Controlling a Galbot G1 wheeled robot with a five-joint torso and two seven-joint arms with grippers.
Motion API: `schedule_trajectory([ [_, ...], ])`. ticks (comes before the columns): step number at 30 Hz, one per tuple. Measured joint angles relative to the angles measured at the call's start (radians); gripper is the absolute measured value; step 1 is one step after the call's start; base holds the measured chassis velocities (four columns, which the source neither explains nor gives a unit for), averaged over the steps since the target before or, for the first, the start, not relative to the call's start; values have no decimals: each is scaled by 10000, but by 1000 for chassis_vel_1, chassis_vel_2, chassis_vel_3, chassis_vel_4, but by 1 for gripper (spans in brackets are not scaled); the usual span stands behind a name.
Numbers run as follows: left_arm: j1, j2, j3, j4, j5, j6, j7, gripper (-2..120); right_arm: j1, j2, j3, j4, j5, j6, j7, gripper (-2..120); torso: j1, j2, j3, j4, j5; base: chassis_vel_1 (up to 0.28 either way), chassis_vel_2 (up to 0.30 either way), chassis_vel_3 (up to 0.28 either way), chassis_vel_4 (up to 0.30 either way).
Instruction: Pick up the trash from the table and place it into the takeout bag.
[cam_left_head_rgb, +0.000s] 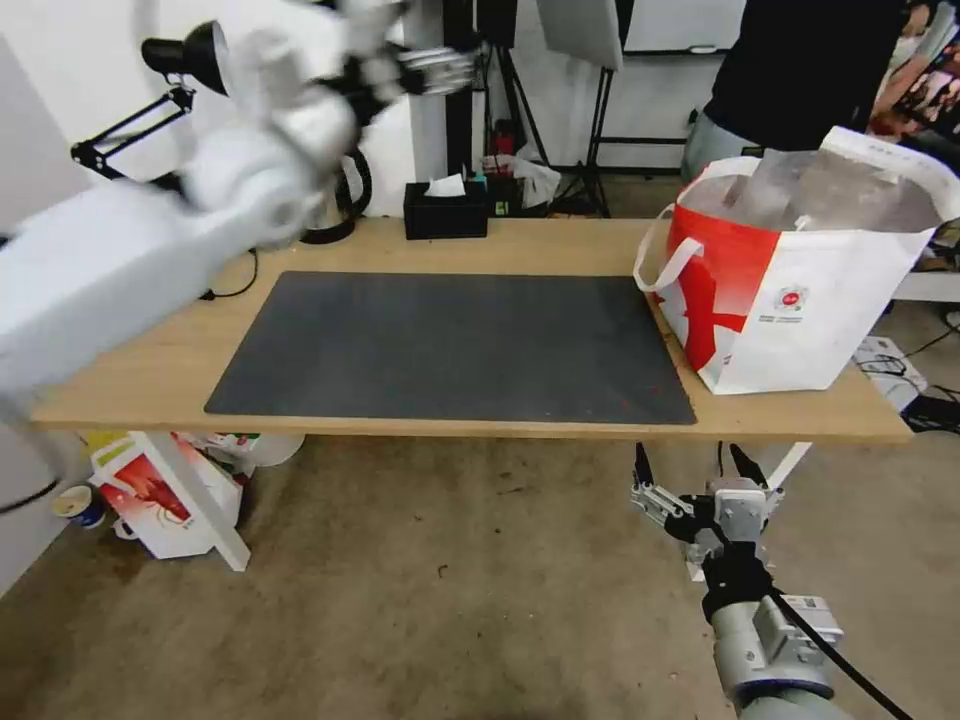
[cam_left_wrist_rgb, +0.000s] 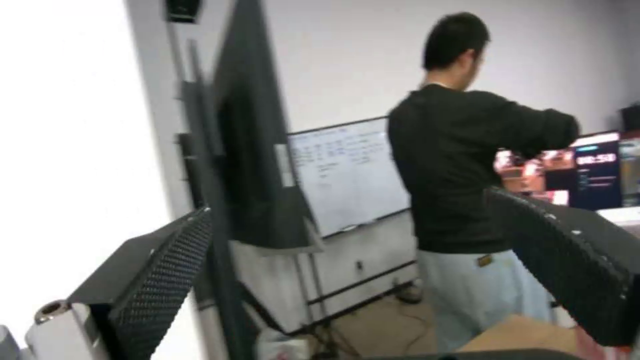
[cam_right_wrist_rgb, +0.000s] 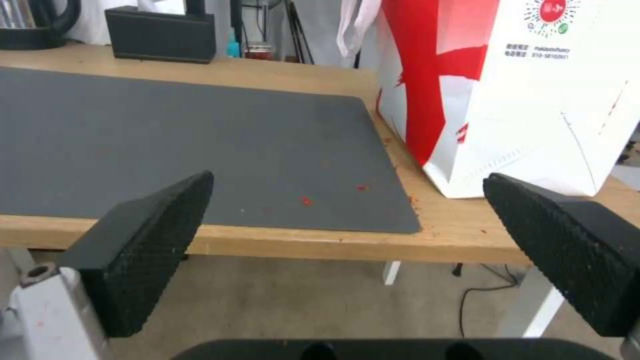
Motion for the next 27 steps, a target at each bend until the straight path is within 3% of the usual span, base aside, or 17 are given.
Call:
schedule_trajectory([
  [1, 845, 440, -1013, -389, 120, 65, 65, 100, -3, 0, -1, 0, 1, 0, 0, 100, 0, 0, 0, -3, 0, 0, 0, 0, 0],
  [2, 2513, 1091, -2861, -1123, 348, 134, 137, 100, -1, 0, 0, 0, 0, 0, 0, 100, 0, 1, -1, -5, 9, 0, 0, 0, 0],
  [3, 2513, 1091, -2861, -1123, 348, 134, 137, 100, -1, 0, 0, 0, 0, 0, 0, 100, 0, 1, -1, -5, 9, 0, 0, 0, 0],
  [6, 6250, 1866, -6059, -2294, 1024, -176, 130, 100, -1, 0, 0, 0, 0, 0, 0, 100, -5, 4, -4, 8, 18, 0, 0, 0, 0],
  [7, 7034, 1771, -6344, -2364, 1162, -221, 109, 100, -2, 0, 0, 0, 0, 0, 0, 100, -5, 3, -4, 6, 21, 0, 0, 0, 0],
  [8, 7034, 1771, -6344, -2364, 1162, -221, 109, 100, -2, 0, 0, 0, 0, 0, 0, 100, -5, 3, -4, 6, 21, 0, 0, 0, 0],
  [9, 7796, 1497, -6558, -2497, 1266, -133, 90, 100, -2, 0, -1, 0, 1, 0, 0, 100, -3, 1, 1, -7, -15, 0, 0, 0, 0],
  [10, 8347, 1295, -6908, -2676, 1402, -107, 19, 100, -2, 0, 0, 0, 0, 0, 0, 100, 5, -2, 4, -19, -20, 0, 0, 0, 0],
  [11, 8700, 1168, -7188, -2802, 1513, -102, -27, 100, -2, 0, 0, 0, 0, 0, 0, 100, 6, -2, 3, -21, -8, 0, 0, 0, 0],
  [12, 8700, 1168, -7188, -2802, 1513, -102, -27, 100, -2, 0, 0, 0, 0, 0, 0, 100, 6, -2, 3, -21, -8, 0, 0, 0, 0],
  [13, 9679, 806, -7889, -3050, 1853, -89, -91, 100, -1, 0, 0, -1, 0, 0, 0, 100, 5, -2, 2, -12, 28, 0, 0, 0, 0],
  [16, 10731, 183, -8523, -3323, 2269, -87, -269, 100, -1, 0, 0, 0, 0, 0, 0, 100, 0, -1, 1, -4, 3, 0, 0, 0, 0],
  [18, 11901, -820, -9088, -3612, 2944, -110, -454, 100, -2, 2, -1, 0, 1, 0, -1, 100, 0, 0, 0, -2, 11, 0, 0, 0, 0],
  [20, 12341, -1268, -9218, -3669, 3265, -149, -512, 100, -1, 2, 1, 0, 0, 0, 0, 100, 1, 0, 0, -3, 1, 0, 0, 0, 0],
  [24, 13674, -2852, -9449, -3766, 4655, -418, -534, 100, -2, 1, -1, 0, 0, 0, -1, 100, 1, 0, 0, -5, 9, 0, 0, 0, 0],
  [25, 13674, -2852, -9449, -3766, 4655, -418, -534, 100, -2, 1, -1, 0, 0, 0, -1, 100, 1, 0, 0, -5, 9, 0, 0, 0, 0],
  [27, 14336, -3542, -9451, -3929, 5334, -470, -485, 100, -1, 1, 0, 0, 0, 0, 0, 100, 0, 0, 0, -4, 10, 0, 0, 0, 0],
])
